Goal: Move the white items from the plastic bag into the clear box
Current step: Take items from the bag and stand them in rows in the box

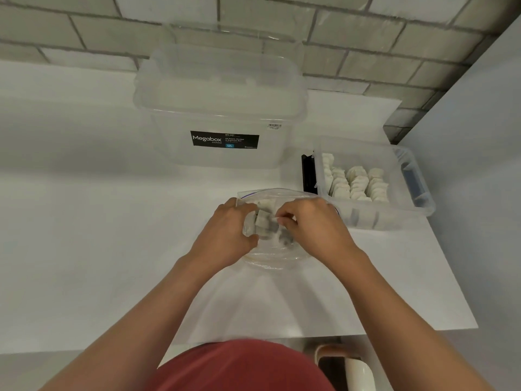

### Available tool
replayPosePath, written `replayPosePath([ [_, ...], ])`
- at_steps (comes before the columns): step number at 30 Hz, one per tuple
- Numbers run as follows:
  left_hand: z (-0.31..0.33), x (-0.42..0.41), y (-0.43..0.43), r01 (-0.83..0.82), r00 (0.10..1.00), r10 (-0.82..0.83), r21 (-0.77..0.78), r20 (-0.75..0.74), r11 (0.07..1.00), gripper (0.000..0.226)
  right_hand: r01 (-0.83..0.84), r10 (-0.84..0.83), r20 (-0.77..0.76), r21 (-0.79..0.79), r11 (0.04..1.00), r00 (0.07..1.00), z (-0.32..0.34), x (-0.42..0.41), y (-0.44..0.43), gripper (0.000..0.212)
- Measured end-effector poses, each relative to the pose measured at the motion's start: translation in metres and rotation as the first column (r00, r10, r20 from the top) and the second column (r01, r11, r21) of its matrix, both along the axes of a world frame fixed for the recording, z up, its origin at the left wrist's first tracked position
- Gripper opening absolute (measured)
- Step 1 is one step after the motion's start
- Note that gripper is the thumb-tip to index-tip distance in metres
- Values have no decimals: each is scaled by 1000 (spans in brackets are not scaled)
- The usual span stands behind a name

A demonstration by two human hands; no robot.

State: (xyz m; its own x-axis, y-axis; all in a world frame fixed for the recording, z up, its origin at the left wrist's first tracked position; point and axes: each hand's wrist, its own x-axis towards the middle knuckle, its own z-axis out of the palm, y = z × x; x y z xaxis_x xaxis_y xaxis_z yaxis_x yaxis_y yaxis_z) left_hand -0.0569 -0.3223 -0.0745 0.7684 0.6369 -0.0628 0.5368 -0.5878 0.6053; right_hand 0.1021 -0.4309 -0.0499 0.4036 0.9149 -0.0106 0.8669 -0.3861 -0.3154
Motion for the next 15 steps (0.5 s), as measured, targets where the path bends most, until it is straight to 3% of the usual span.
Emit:
replayPosePath([
  [5, 0, 3, 6, -15, 1000, 14, -20, -17, 1000, 64, 109, -79, -157, 193, 975, 984, 43, 6, -19, 9],
  [9, -3, 4, 8, -23, 999, 22, -29, -35, 999, 64, 297, -168, -314, 429, 853, 935, 85, 39, -39, 3],
  [12, -3, 5, 8, -35, 999, 34, -21, -41, 999, 64, 362, -273, -244, 499, 788, 930, 92, 78, -41, 3],
  [15, -1, 6, 8, -45, 997, 44, -13, -56, 999, 64, 354, -332, -125, 397, 847, 935, 80, 116, -35, 5],
])
